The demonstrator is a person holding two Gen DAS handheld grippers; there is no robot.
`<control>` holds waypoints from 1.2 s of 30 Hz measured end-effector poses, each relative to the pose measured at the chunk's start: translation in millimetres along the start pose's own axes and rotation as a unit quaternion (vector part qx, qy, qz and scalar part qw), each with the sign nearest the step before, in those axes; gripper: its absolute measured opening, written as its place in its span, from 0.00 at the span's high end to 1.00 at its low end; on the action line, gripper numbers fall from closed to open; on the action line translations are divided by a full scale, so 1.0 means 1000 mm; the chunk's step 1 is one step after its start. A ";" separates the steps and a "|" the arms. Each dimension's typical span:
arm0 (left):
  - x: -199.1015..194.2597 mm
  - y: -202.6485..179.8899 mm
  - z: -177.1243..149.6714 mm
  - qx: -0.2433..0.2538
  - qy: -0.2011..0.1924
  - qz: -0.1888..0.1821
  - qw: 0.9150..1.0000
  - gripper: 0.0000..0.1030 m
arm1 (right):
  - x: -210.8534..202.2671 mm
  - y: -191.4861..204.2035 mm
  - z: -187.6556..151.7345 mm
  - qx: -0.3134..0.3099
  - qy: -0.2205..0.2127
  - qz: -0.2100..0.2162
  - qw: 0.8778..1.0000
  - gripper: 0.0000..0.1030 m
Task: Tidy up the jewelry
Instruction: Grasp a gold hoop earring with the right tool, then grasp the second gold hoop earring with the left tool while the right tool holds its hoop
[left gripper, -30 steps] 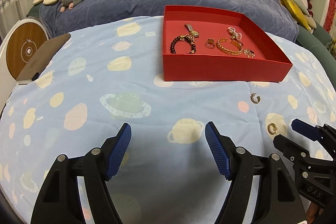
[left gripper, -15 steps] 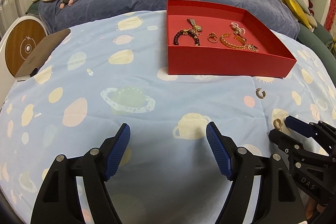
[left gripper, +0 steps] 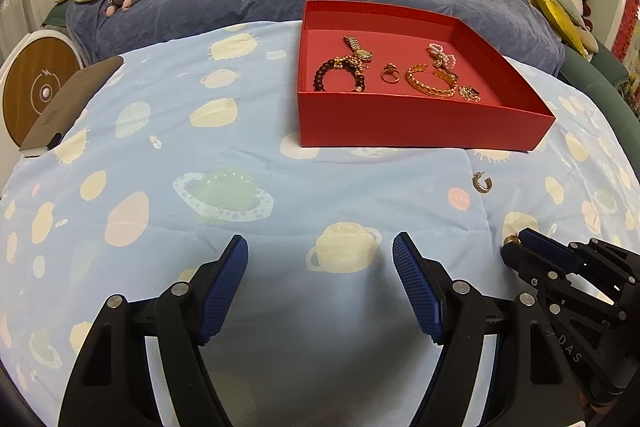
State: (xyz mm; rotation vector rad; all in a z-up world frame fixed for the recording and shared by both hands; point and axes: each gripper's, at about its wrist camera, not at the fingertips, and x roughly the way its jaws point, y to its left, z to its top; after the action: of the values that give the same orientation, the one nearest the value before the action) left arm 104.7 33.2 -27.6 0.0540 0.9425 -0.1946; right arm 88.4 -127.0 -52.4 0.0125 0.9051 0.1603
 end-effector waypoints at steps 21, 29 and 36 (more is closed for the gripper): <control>0.041 -0.099 0.031 0.075 -0.014 -0.049 0.996 0.38 | -0.022 -0.054 -0.014 0.048 -0.003 -0.016 0.999 0.84; 0.048 -0.109 0.028 0.096 -0.019 -0.041 0.994 0.54 | -0.024 -0.060 -0.016 0.054 -0.003 -0.018 0.998 0.84; 0.046 -0.108 0.028 0.101 -0.023 -0.048 0.993 0.86 | -0.023 -0.057 -0.016 0.050 -0.004 -0.016 0.999 0.84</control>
State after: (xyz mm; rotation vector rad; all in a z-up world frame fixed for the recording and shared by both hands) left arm 133.1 -82.8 -44.6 0.1908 0.8770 -0.3790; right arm 69.4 -187.4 -48.7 0.0920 0.9049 0.0841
